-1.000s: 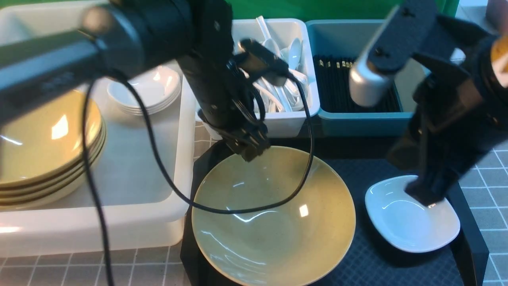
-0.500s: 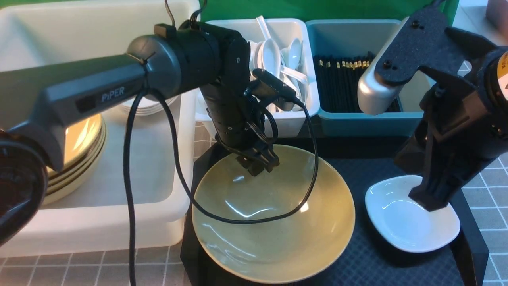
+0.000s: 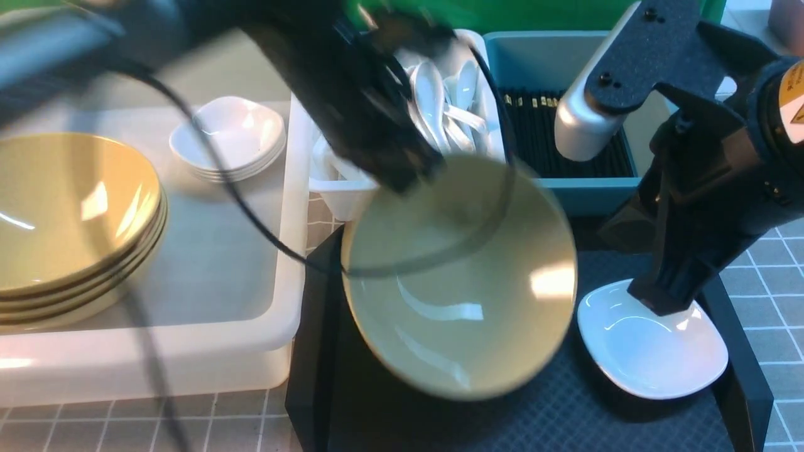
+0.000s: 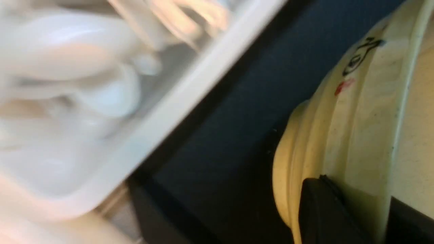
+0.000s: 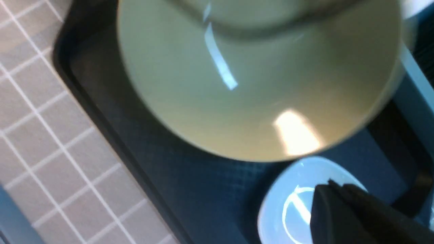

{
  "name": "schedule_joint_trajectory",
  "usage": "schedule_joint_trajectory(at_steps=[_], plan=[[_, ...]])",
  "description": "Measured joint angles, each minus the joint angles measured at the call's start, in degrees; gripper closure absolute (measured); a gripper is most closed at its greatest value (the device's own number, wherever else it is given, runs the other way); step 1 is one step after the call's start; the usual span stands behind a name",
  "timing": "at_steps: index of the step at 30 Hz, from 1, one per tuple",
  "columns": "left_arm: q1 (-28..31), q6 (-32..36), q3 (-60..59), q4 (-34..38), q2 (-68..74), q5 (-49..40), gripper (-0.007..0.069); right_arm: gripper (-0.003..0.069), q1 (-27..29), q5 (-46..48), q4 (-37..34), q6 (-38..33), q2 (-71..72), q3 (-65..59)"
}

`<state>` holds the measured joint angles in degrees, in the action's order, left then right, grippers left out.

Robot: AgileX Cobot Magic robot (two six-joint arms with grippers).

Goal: On grey table put chopsticks spoon bowls plates into blue grey white boxes.
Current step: 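Grasp the large bowl on the tray by its rim, then place the tan bowl onto the bowl stack in the left bin with the left gripper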

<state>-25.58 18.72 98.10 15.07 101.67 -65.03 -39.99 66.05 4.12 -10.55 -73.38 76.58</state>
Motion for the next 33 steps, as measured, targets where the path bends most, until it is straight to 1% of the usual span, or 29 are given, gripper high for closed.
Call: schedule_joint_trajectory(at_steps=[2,3,5,7,8,9,10,12,13,14,15,16,18,21,24,30,33], plan=[[5.04,-0.74,0.36,1.91,-5.59,-1.79,0.0619,0.0615,0.0,-0.69,-2.55,-1.64,0.0,1.91],[6.07,-0.87,0.34,2.13,-6.52,-1.98,0.0619,0.0615,0.0,-0.76,-3.02,-1.8,0.0,2.04],[12.03,-1.78,0.06,2.81,-11.12,-4.1,0.062,0.0614,0.0,-1.76,-5.61,-4.0,0.0,3.58],[20.27,-2.48,-2.55,3.36,-16.6,-4.88,0.062,0.0614,0.0,-2.78,-8.53,-5.91,0.01,4.6],[26.28,-2.75,-5.18,3.78,-19.66,-4.72,0.062,0.0614,0.0,-3.06,-9.85,-6.54,0.06,5.0],[27.18,-2.84,-5.62,3.96,-20.69,-4.61,0.062,0.0614,0.0,-3.2,-10.02,-6.83,0.06,5.0],[33.55,-3.34,-8.77,4.38,-24.16,-3.96,0.062,0.0614,0.0,-3.63,-11.08,-7.65,0.06,5.24],[42.49,-4.28,-13.81,5.27,-28.69,-2.26,0.062,0.0614,0.0,-4.42,-11.95,-8.49,0.06,5.28],[45.76,-4.44,-16.42,5.6,-30.22,-1.4,0.062,0.0614,0.0,-4.57,-12.1,-8.79,0.06,5.28],[47.33,-4.49,-16.94,5.76,-30.9,-0.97,0.062,0.0614,0.0,-4.57,-12.1,-8.77,0.06,5.28],[52.35,-4.64,-20.6,6.48,-32.83,0.77,0.062,0.0614,0.0,-4.72,-12.28,-9.03,0.06,5.28],[55.43,-4.63,-23.11,6.92,-33.71,1.8,0.062,0.0614,0.0,-4.89,-12.33,-9.18,0.06,5.28],[60.25,-4.63,-27.98,7.44,-34.31,4.85,0.062,0.0614,0.0,-4.95,-12.47,-9.81,0.06,5.28],[62.16,-4.65,-32.78,7.58,-33.98,8.99,0.0619,0.0614,0.0,-4.95,-12.59,-10.12,0.06,5.28],[62.29,-4.65,-36.42,10.17,-32.95,14.14,0.0619,0.0614,0.0,-4.62,-12.66,-10.12,0.06,5.28],[62.29,-4.7,-38.98,11.53,-28.48,21.23,0.0619,0.0614,0.0,-2.99,-12.77,-10.73,0.06,5.28],[62.29,-4.82,-38.98,11.12,-26.11,22.46,0.0616,0.0614,0.0,-1.98,-12.77,-10.76,0.06,5.28]])
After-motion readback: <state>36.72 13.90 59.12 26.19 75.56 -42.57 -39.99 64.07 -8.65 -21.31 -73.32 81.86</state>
